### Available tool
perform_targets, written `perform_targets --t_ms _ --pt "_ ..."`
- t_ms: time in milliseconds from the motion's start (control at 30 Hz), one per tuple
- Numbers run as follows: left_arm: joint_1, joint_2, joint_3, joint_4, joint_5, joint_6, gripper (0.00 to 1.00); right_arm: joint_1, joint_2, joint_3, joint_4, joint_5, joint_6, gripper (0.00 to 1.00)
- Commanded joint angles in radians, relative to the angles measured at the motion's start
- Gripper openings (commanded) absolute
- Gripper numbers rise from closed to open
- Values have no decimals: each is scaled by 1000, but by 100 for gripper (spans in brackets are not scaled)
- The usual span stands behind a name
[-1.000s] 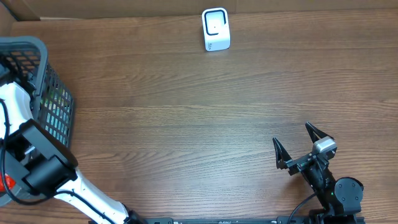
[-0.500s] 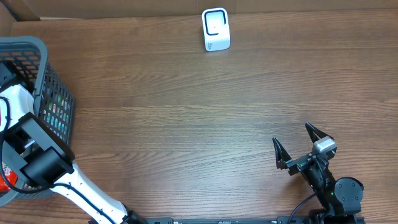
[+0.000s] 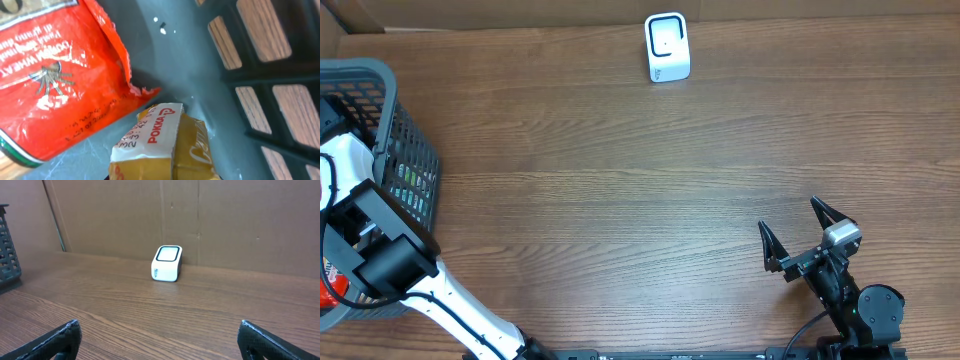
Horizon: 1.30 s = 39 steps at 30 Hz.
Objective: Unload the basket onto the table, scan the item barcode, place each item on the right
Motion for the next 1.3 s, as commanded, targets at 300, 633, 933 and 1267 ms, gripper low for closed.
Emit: perform_targets --t_ms 300,633,933,1267 --pt "-11 -451 -2 -81 -43 39 4 4 -9 -11 1 2 -1 100" --pt "-21 -747 -2 -164 -56 38 4 4 -9 -11 2 2 -1 100" --pt "-176 -850 -5 -260 283 163 4 4 -9 -11 2 2 -1 100" --pt "-612 -714 -182 -382 126 255 4 4 -9 -11 1 2 -1 100"
